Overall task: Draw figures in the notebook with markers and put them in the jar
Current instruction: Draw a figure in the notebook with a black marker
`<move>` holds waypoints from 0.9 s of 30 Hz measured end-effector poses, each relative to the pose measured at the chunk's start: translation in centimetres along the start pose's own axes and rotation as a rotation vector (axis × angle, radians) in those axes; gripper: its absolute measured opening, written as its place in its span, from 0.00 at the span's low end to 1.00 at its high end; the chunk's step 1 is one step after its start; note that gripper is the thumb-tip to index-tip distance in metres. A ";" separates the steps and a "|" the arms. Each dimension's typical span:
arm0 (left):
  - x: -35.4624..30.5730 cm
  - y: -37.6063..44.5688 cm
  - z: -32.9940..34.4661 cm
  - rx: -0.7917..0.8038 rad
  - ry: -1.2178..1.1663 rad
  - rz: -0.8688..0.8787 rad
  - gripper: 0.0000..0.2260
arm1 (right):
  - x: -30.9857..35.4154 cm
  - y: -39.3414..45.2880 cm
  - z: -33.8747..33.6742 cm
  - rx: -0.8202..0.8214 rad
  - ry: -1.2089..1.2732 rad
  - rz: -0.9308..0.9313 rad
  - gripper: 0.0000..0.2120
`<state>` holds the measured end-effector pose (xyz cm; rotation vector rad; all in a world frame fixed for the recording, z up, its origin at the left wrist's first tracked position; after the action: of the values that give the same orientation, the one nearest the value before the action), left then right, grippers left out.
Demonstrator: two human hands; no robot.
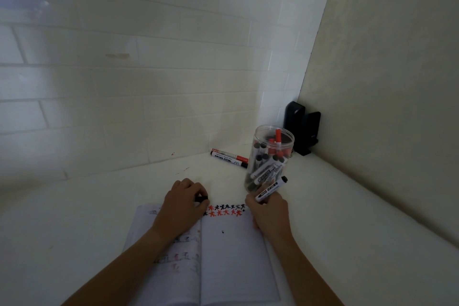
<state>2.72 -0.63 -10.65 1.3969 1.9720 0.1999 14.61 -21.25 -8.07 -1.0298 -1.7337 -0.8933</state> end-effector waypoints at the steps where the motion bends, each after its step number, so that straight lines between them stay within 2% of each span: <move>1: 0.0 0.0 0.0 -0.001 -0.003 0.001 0.06 | 0.0 0.0 0.0 0.000 -0.016 -0.002 0.12; 8: 0.2 0.1 0.0 -0.001 0.007 0.014 0.06 | -0.1 0.0 0.2 0.015 -0.045 -0.013 0.11; 14: 0.1 0.0 0.0 0.000 0.005 0.013 0.05 | -0.6 0.4 0.2 -0.046 -0.022 0.010 0.10; 22: 0.0 0.0 -0.1 0.006 0.001 0.005 0.05 | -0.3 0.2 0.4 -0.005 -0.046 -0.011 0.11; 27: -0.2 0.0 -0.1 0.007 0.000 -0.003 0.05 | -0.4 0.3 0.3 -0.022 -0.063 -0.025 0.17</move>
<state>2.71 -0.72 -10.48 1.3981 1.9771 0.1918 14.90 -20.92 -8.51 -1.0636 -1.7963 -0.9063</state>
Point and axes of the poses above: each hand's wrist, its own y-axis towards the middle knuckle, its own z-axis out of the palm, x = y × z, the point moved 1 cm from there along y, towards the middle knuckle, and after that the axes turned 1 degree about z, right-handed, at the moved point
